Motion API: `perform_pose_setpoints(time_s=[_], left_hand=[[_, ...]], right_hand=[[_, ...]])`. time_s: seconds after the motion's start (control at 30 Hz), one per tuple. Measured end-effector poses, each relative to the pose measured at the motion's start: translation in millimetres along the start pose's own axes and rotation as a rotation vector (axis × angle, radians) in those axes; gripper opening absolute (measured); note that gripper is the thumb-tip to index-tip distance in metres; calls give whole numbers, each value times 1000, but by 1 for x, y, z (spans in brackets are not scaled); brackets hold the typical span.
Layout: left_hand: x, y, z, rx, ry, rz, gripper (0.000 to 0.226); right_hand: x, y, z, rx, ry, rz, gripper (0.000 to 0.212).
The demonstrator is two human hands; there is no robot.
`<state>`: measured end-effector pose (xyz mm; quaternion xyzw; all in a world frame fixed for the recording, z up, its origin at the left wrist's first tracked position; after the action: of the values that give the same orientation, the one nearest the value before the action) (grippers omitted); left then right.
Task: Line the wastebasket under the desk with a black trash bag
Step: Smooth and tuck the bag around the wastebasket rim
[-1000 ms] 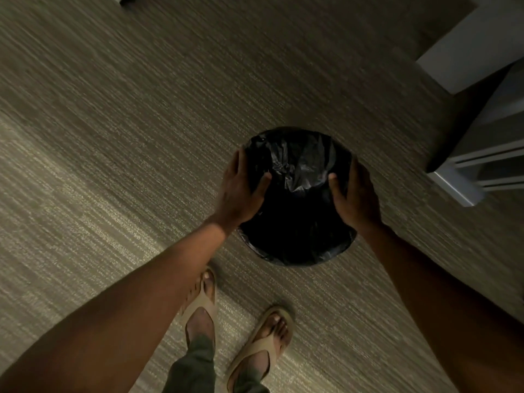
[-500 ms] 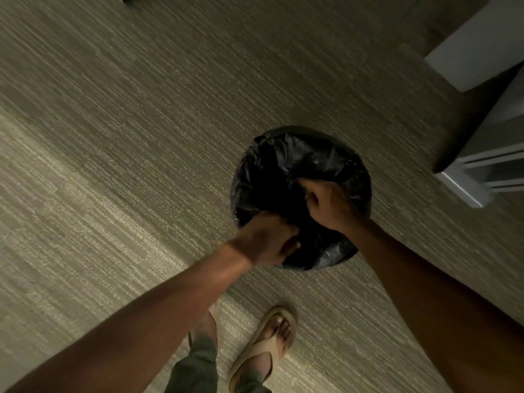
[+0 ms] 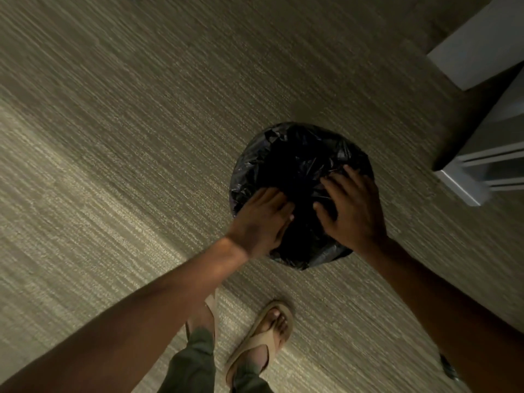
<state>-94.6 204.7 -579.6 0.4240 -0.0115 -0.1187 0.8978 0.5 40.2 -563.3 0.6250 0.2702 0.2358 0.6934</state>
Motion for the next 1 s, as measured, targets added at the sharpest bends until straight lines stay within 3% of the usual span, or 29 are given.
perform_pose_setpoints(time_s=[0.1,0.27,0.37,0.5,0.57,0.67,0.77,0.83,0.9,0.93,1.0], left_hand=[[11,14,-19,159,27,-51,63],[11,18,-46,306,107,-177,80],[10,21,-49,306,109,-184,84],[8,23,-21,254,44,-113,67],[1,12,-1,193,37,-123,62],[-20,-20,19,71,64,-290,73],[-42,-46,19,79,113,-440,81],[-52,-54,15,109,119,-484,81],[-57,-58,12,127,103,-480,70],[-57,-57,12,129,97,-469,64],[-55,-54,11,123,99,-448,57]], right_hand=[[-34,-33,8,-295,71,-362,88],[-52,-46,35,-390,65,-528,94],[-49,-37,32,-356,114,-493,96],[-33,-14,11,-241,223,-251,87],[-24,-14,-7,-223,347,-247,81],[-22,-41,-30,-200,511,-564,103],[-31,-65,-27,-209,493,-806,123],[-38,-66,-22,-171,444,-938,111],[-39,-55,-24,-83,423,-1001,87],[-36,-49,-26,-30,413,-989,78],[-19,-32,-30,24,409,-732,73]])
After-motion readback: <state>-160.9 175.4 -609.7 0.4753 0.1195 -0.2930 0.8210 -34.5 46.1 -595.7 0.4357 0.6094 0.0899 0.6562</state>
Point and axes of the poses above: each hand's wrist, its own x-axis towards the middle knuckle, its own y-axis out of the back of the hand, z = x × y, the point moved 5 cm from there along x, towards the middle knuckle, and after that the axes turned 14 degrees about -x, right-handed, at the moved point
